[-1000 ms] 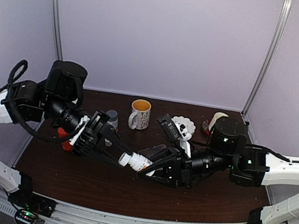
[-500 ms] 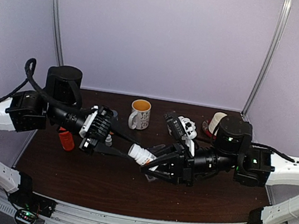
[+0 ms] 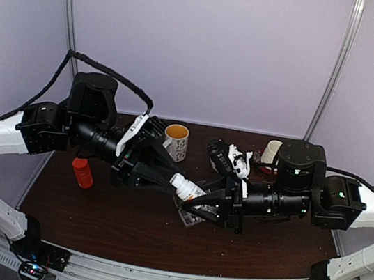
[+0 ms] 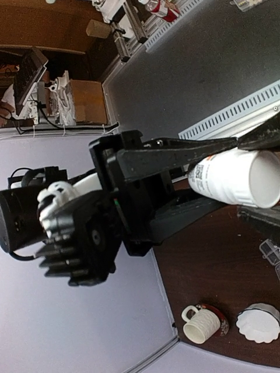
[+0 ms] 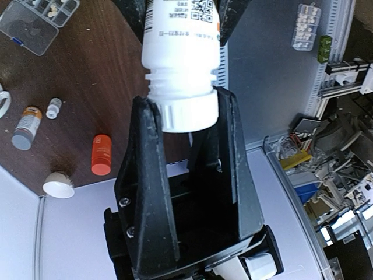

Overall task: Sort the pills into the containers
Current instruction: Close the lid of the pill bottle.

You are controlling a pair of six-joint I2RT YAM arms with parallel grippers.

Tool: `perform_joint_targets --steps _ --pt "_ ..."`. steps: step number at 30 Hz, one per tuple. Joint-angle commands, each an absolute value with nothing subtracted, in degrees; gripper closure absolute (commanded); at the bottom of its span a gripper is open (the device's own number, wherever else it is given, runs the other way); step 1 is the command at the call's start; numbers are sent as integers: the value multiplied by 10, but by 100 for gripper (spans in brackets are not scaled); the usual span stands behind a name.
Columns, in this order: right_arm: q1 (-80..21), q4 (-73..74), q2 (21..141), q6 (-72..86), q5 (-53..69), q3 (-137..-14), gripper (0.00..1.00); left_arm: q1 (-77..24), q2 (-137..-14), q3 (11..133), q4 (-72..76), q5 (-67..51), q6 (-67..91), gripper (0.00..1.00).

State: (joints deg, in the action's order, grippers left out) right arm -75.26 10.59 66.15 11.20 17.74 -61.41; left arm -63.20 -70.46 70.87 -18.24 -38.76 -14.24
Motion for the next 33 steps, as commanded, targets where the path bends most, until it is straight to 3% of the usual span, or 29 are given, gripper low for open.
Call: perform_joint_targets --steps 1,12,16,27,33 --pt "-780 140 679 22 54 -642 100 -640 -755 767 -204 -399 -47 77" --pt "-848 114 664 -74 -217 -633 100 -639 -786 794 -208 -372 207 81" --pt "-866 60 651 -88 -281 -608 100 -639 -774 748 -107 -375 322 83" --pt "-883 2 616 -130 -345 -568 100 -640 -746 677 20 -354 476 85" --pt "-890 2 616 -156 -303 -570 100 -643 -749 673 24 -380 490 85"
